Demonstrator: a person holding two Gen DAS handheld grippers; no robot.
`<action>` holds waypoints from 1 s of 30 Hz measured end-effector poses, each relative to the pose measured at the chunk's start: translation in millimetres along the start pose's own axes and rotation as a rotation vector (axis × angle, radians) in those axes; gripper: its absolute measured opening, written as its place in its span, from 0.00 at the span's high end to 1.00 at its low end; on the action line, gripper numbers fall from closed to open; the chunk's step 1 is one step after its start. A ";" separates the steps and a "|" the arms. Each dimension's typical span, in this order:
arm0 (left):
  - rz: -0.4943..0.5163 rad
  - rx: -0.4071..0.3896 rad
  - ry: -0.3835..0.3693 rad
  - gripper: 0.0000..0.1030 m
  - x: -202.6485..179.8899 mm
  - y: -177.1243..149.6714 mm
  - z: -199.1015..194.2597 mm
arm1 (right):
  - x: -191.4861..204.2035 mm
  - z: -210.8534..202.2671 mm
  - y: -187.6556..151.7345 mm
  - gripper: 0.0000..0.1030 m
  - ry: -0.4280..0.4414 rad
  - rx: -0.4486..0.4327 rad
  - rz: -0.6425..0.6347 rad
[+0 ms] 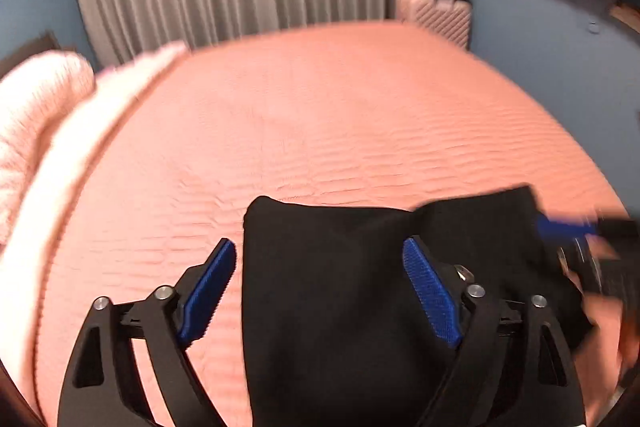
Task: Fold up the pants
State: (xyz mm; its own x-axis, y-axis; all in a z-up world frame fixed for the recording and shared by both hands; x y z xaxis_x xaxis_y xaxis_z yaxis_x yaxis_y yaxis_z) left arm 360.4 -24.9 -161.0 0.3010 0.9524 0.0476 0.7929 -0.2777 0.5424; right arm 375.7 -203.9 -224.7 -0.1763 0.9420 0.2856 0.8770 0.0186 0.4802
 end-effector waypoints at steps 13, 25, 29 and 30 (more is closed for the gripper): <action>-0.236 0.099 -0.013 0.42 67.1 44.6 83.4 | -51.4 7.3 -22.0 0.95 -0.038 0.025 0.126; -0.172 0.187 0.071 0.38 70.1 25.8 110.5 | -84.1 9.9 12.4 0.99 -0.118 -0.015 0.206; -0.134 0.114 0.064 0.36 46.6 38.8 84.6 | -61.3 5.3 25.1 0.95 -0.098 -0.029 0.107; -0.123 0.139 0.056 0.36 41.9 40.8 91.2 | -59.8 16.9 28.7 0.95 -0.116 -0.003 0.075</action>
Point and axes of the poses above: each gripper's, at about its wrist camera, not at the fingertips, and z roughly the way its jaws point, x to its left, y to its top, the point moved 6 cm from there along z, roughly the way its jaws point, and after that the axes turned 9 degrees about x, right-handed, at the moved point
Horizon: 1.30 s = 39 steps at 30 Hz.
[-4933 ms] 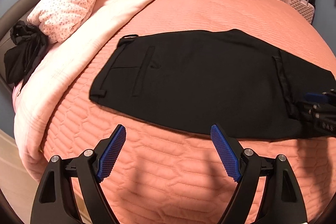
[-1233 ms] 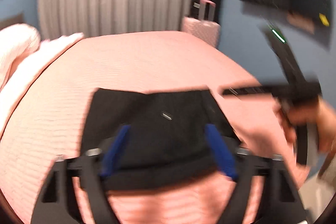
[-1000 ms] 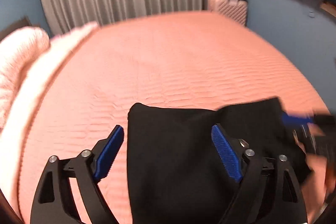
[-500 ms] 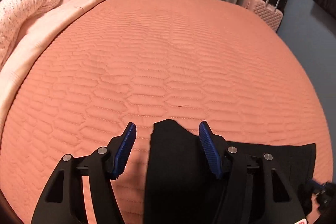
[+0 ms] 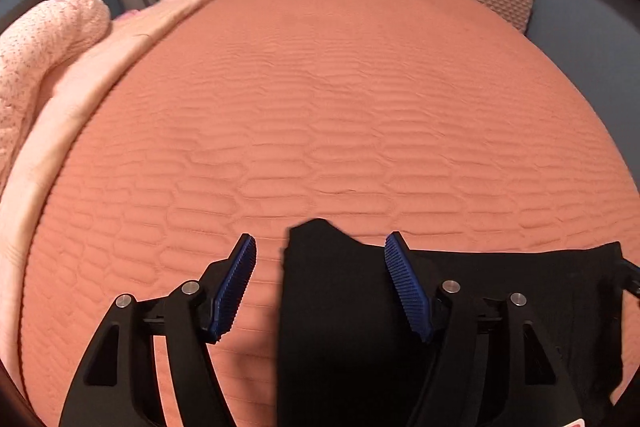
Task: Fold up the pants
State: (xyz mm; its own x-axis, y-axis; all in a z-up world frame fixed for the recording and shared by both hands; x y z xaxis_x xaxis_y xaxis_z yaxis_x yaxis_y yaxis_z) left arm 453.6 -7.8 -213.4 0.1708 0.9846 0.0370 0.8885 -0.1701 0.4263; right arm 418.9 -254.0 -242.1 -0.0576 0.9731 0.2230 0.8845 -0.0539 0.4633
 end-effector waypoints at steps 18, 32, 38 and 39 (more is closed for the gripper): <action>0.002 0.058 0.140 0.27 45.6 -44.9 23.4 | -76.9 -24.9 -56.6 0.95 -0.033 0.008 0.158; 0.024 0.009 0.128 0.18 11.9 -179.7 -32.2 | -23.9 -48.5 -129.3 0.96 0.079 0.036 0.045; -0.081 -0.009 0.184 0.23 63.8 -159.7 -62.9 | -19.5 -72.2 -111.1 0.91 -0.092 0.008 0.008; -0.089 -0.019 0.175 0.22 67.7 -157.7 -67.9 | -11.4 -79.3 -108.2 0.91 -0.070 -0.011 0.005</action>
Point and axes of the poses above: each gripper's, at about its wrist camera, not at the fingertips, and z roughly the way its jaws point, x to its left, y to its top, the point moved 6 cm from there along z, roughly the way its jaws point, and after that the axes turned 9 degrees about x, right-handed, at the moved point
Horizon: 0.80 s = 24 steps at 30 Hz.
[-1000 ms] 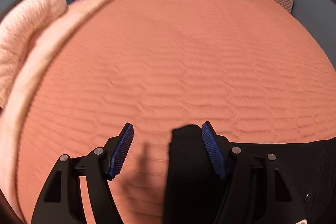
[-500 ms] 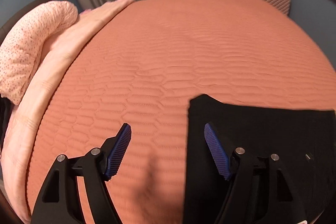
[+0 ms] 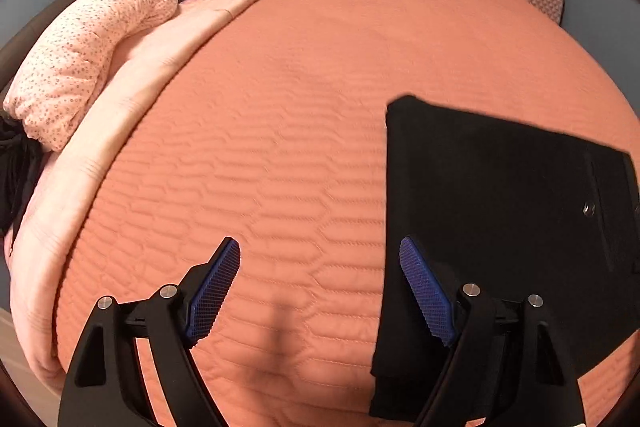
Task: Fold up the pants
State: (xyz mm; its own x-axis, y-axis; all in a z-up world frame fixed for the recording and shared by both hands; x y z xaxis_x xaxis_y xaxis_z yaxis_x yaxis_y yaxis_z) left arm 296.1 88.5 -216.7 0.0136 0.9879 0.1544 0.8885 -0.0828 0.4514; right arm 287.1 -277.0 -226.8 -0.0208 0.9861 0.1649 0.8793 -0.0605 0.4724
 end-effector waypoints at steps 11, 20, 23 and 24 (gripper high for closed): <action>0.069 0.064 0.000 0.11 -21.2 -46.8 36.2 | -22.6 27.7 -20.9 0.96 0.095 0.048 0.067; -0.017 0.030 -0.023 0.17 16.6 -41.0 -6.3 | -48.9 -25.1 -39.3 0.63 -0.023 0.015 0.107; 0.000 0.028 -0.055 0.16 -1.7 -51.5 -25.5 | -35.6 -19.3 -44.5 0.63 -0.020 0.044 0.086; 0.012 0.032 -0.064 0.16 -9.0 -54.9 -28.9 | -36.6 -18.2 -48.3 0.63 -0.007 0.053 0.103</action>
Point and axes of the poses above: each gripper's, at about its wrist camera, not at the fingertips, and z roughly the way its jaws point, x to its left, y to its top, the point moved 6 cm from there along z, roughly the way its jaws point, and after that the axes turned 9 degrees about x, right-handed, at the moved point
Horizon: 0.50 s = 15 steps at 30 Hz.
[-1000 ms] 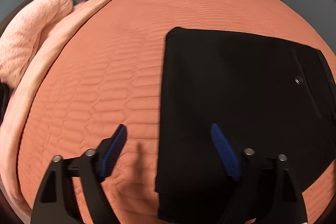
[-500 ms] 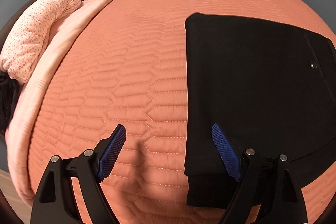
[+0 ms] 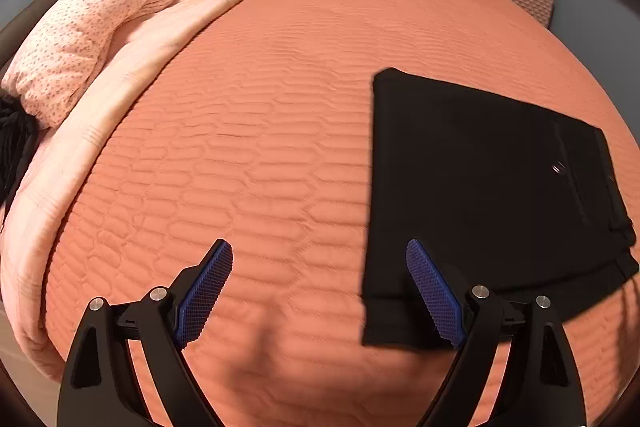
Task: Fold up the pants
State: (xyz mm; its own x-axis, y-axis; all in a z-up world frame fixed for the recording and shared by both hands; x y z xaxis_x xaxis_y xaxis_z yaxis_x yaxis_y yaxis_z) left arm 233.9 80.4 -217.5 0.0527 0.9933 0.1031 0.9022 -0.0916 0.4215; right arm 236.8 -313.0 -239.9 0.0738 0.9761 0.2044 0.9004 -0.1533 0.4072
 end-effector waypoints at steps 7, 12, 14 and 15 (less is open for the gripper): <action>-0.022 0.053 -0.008 0.14 -9.5 -9.6 10.3 | -13.6 14.3 -19.1 0.44 0.213 0.031 0.259; 0.011 0.064 -0.005 0.14 -5.4 5.5 18.3 | -7.8 26.8 -19.0 0.33 0.281 0.024 0.336; 0.017 0.061 -0.021 0.14 -6.2 9.2 20.9 | -6.4 35.3 -21.9 0.33 0.283 0.042 0.356; 0.015 0.077 -0.041 0.14 -7.6 9.6 25.3 | -6.4 37.9 -22.7 0.33 0.286 0.041 0.365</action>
State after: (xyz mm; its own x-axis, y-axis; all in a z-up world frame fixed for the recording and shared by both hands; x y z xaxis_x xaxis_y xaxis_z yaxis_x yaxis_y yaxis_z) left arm 253.0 73.8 -237.0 0.0830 0.9940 0.0712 0.9314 -0.1028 0.3491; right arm 232.1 -309.9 -284.2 0.2726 0.7770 0.5673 0.8542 -0.4668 0.2290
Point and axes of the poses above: each gripper's, at about its wrist camera, not at the fingertips, and z roughly the way its jaws point, x to its left, y to its top, the point moved 6 cm from there along z, roughly the way its jaws point, and after that the axes turned 9 degrees about x, right-handed, at the moved point
